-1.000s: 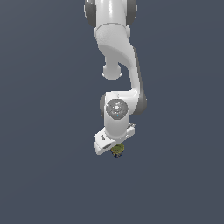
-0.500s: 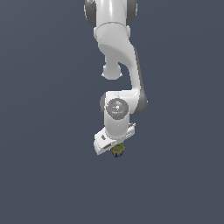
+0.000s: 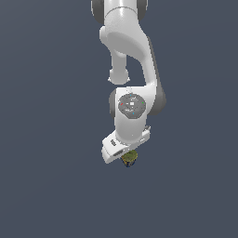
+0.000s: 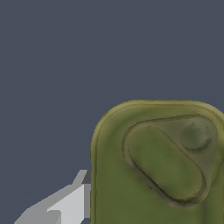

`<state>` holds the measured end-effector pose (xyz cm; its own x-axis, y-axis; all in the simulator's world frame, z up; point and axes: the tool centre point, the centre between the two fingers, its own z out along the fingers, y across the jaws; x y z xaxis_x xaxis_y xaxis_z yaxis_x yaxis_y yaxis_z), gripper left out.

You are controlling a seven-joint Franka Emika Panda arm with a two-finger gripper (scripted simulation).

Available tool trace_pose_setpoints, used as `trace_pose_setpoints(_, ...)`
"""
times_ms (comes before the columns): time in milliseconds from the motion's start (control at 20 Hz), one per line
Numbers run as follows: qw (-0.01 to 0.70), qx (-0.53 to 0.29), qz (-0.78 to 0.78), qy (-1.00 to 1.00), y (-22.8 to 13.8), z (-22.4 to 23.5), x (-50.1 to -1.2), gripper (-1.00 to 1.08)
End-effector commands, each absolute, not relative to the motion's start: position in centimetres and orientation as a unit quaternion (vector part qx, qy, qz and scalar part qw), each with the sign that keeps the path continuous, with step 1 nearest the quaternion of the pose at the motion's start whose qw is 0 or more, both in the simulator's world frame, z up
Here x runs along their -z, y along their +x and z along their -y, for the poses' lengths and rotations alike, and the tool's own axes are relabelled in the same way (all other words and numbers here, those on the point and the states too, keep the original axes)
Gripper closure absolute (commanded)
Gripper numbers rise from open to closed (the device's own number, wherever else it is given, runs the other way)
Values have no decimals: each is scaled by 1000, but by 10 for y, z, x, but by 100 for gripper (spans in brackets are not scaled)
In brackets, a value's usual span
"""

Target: Pick up the object and move it to a goal position.

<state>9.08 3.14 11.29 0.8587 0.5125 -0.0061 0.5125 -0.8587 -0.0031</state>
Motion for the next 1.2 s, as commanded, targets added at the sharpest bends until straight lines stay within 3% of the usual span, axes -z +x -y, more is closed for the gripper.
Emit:
trace_pose_setpoints(0,0,-1,266,-964,97,-38,-137,108)
trace_pose_setpoints(650,0,0,266,-964,128,-69,-247,108)
trace_pose_setpoints(1150,0,0,266,-964,142,-81,-290,108)
